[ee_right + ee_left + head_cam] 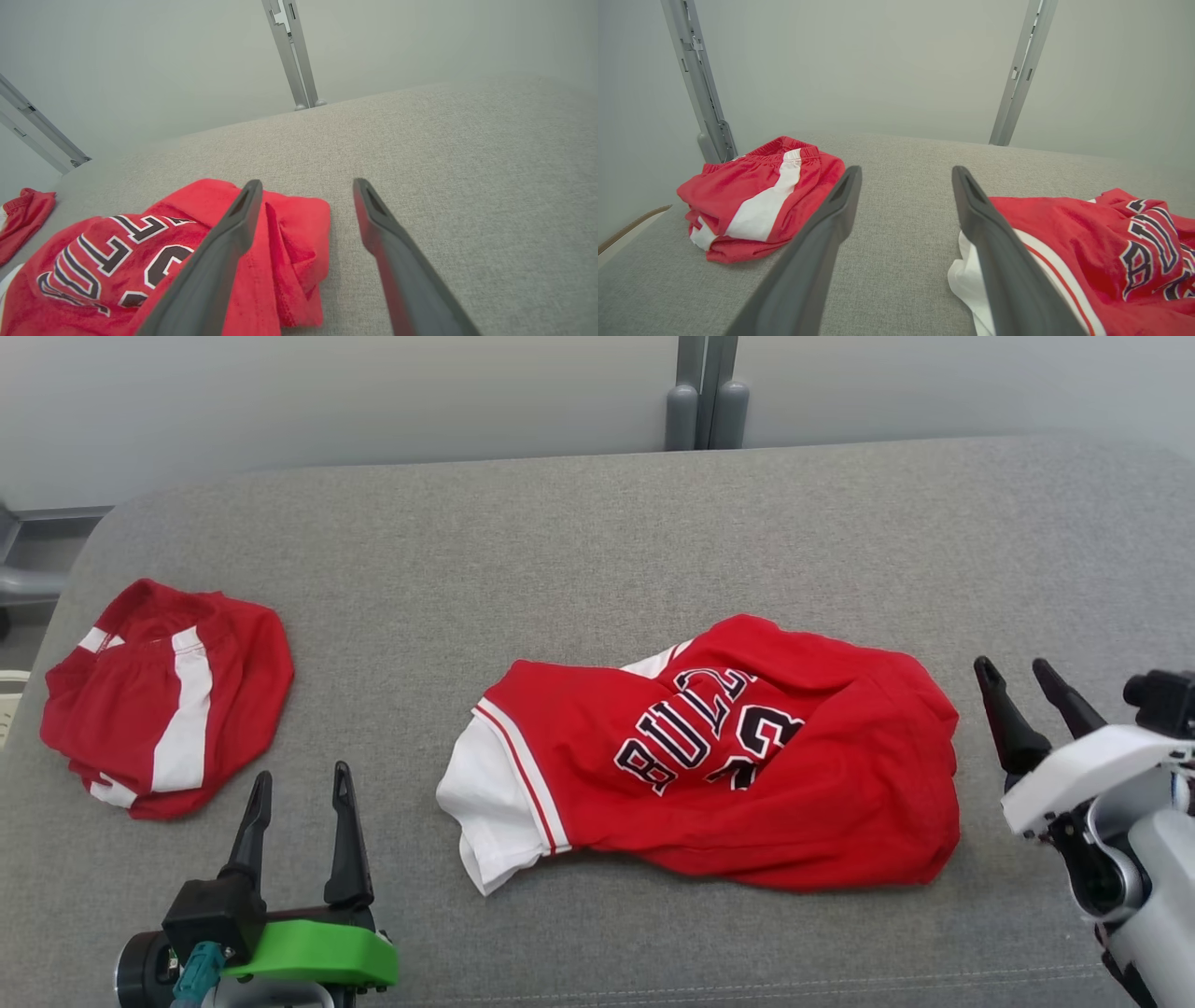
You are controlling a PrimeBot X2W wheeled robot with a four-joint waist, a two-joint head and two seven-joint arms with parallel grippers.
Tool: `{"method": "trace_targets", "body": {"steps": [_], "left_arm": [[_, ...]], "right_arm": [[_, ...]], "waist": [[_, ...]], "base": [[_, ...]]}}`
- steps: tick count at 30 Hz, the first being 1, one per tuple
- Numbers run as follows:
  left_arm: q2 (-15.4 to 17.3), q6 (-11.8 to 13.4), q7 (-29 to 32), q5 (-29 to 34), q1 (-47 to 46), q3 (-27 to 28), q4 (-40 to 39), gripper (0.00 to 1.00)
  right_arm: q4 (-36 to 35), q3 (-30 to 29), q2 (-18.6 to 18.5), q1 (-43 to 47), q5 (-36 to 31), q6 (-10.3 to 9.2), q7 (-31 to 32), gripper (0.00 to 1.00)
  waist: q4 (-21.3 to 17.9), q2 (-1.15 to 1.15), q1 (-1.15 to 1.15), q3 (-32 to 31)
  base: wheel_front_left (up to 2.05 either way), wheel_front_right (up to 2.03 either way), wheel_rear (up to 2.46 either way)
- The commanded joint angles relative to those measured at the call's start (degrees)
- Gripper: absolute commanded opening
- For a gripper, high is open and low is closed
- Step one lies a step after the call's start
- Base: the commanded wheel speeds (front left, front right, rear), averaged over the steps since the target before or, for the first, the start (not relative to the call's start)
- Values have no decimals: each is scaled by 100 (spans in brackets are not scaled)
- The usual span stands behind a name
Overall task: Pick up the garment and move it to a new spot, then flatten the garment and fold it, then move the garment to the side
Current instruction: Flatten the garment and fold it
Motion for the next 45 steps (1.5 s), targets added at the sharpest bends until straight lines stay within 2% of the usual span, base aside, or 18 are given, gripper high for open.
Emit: {"method": "trace_targets", "body": {"steps": [1,7,15,26,27,28,29,30,45], "left_arm": [[9,30,-19,-16,-3,5,-23,100],[9,36,-19,-50,-79,-50,-33,100],[9,78,-19,-87,-140,-116,-33,100],[9,91,-20,-109,-162,-144,-49,100],[9,88,-19,-110,-164,-147,-45,100],[9,86,-20,-109,-171,-148,-43,100],[9,87,-19,-105,-177,-148,-40,100],[9,89,-19,-103,-184,-148,-37,100],[9,60,-19,-132,-230,-204,33,100]], "right_arm": [[54,-21,43,-98,-15,0,44,100],[971,-92,299,-839,-6,0,547,100],[2198,71,389,-1440,14,0,1050,100],[2918,401,501,-1674,298,0,1454,100],[2946,433,520,-1699,305,0,1433,88],[2975,455,543,-1735,332,0,1417,51],[2982,494,568,-1764,345,0,1419,22],[2976,522,564,-1809,351,0,1359,0],[3016,982,390,-2699,95,-1,60,0]], "waist": [[35,0,0,10],[250,0,0,116],[544,0,0,243],[638,0,0,330],[641,0,0,340],[641,0,0,350],[640,0,0,361],[640,0,0,371],[712,0,0,395]], "base": [[0,0,0],[0,0,0],[0,0,0],[0,0,0],[0,0,0],[0,0,0],[0,0,0],[0,0,0],[0,0,0]]}}
